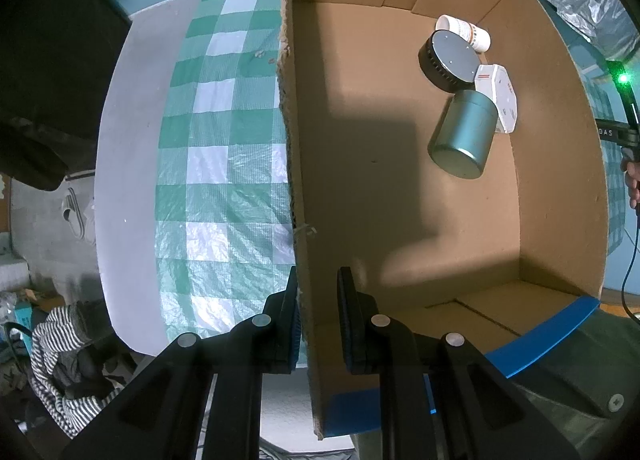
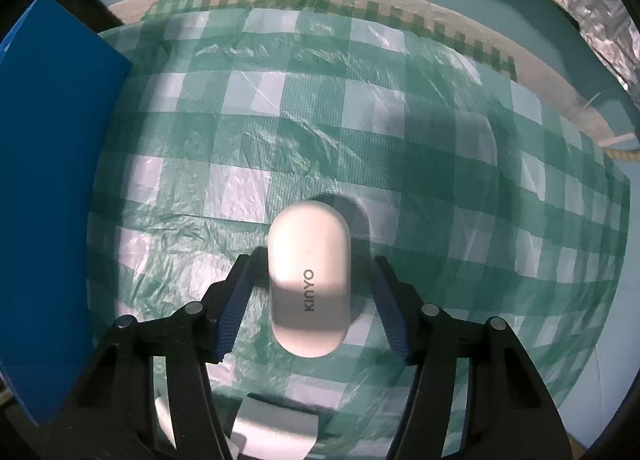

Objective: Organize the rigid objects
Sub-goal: 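Move the right gripper back to the white KINYO oval case and grasp, then carry the KINYO case with the right gripper into the box and release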

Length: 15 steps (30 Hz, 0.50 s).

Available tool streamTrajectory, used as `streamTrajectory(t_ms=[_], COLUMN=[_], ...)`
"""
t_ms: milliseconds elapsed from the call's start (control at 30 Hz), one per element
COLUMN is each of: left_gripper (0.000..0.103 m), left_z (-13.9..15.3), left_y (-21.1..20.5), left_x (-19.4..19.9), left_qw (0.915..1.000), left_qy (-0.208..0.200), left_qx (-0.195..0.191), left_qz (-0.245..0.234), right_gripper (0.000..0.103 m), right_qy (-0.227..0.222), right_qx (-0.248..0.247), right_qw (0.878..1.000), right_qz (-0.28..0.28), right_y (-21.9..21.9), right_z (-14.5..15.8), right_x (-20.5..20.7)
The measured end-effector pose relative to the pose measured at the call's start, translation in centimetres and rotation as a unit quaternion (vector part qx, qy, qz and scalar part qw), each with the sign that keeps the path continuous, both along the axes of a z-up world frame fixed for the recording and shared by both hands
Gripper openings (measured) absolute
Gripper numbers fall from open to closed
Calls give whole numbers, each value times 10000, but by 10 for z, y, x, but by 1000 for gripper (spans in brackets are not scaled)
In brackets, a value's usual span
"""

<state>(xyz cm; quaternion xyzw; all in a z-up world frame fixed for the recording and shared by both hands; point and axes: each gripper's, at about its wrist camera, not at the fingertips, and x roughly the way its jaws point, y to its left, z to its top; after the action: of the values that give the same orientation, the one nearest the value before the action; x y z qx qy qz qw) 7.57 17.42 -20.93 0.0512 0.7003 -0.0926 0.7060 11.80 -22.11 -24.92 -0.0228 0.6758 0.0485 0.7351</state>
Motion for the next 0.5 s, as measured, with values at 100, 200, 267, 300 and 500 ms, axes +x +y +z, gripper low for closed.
streamTrajectory(t_ms=[100, 200, 267, 300, 500], left_gripper=[16, 16, 16, 16, 16], left_z=[-1, -1, -1, -1, -2], left_y=[1, 1, 1, 1, 2], left_x=[0, -1, -1, -1, -2], left_qw=[10000, 10000, 10000, 10000, 10000], left_qy=[7, 8, 7, 4, 9], left_qx=[-7, -2, 0, -5, -11], left_qz=[3, 2, -6, -5, -21], right_gripper=[41, 37, 37, 37, 37], right_qy=[-32, -18, 29, 35, 2], right_qx=[-100, 13, 49, 62, 208], right_qw=[9999, 10000, 10000, 10000, 9997], right_qz=[-34, -68, -46, -29, 92], right_y=[1, -1, -1, 0, 9], right_z=[2, 3, 4, 5, 18], right_x=[0, 2, 2, 2, 2])
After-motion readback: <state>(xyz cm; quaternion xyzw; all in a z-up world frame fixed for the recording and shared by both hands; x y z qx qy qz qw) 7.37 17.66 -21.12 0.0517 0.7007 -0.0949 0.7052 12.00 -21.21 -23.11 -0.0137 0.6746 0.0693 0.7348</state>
